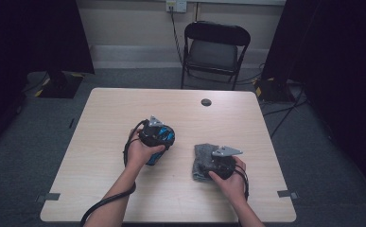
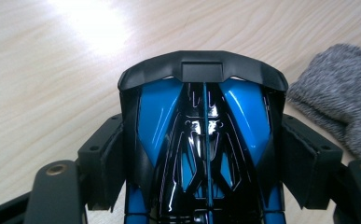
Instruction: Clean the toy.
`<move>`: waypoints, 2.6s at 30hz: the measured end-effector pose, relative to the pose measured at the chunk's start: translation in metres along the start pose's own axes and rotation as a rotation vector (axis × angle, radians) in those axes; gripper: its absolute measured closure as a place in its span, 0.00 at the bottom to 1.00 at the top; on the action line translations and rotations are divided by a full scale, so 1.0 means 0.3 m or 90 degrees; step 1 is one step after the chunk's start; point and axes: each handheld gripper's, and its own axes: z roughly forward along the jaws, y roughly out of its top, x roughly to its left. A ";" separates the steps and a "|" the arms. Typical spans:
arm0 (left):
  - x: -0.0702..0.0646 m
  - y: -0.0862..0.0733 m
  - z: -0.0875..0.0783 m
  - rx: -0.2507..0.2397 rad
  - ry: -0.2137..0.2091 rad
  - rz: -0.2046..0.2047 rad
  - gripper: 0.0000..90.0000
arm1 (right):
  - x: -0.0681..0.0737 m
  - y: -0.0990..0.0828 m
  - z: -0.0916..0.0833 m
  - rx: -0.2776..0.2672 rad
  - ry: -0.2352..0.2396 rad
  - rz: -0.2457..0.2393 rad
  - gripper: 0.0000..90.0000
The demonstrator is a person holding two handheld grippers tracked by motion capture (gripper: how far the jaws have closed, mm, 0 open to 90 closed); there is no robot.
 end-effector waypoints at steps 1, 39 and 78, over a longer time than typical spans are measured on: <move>-0.003 0.003 -0.008 -0.002 -0.001 0.000 0.28 | 0.007 0.005 -0.004 0.001 -0.009 0.005 0.36; -0.147 -0.004 -0.061 -0.014 -0.109 0.054 0.28 | -0.053 0.191 -0.015 0.060 0.039 0.024 0.86; -0.137 -0.001 -0.034 0.006 -0.108 0.056 0.28 | 0.024 0.181 -0.028 0.078 0.178 -0.123 0.86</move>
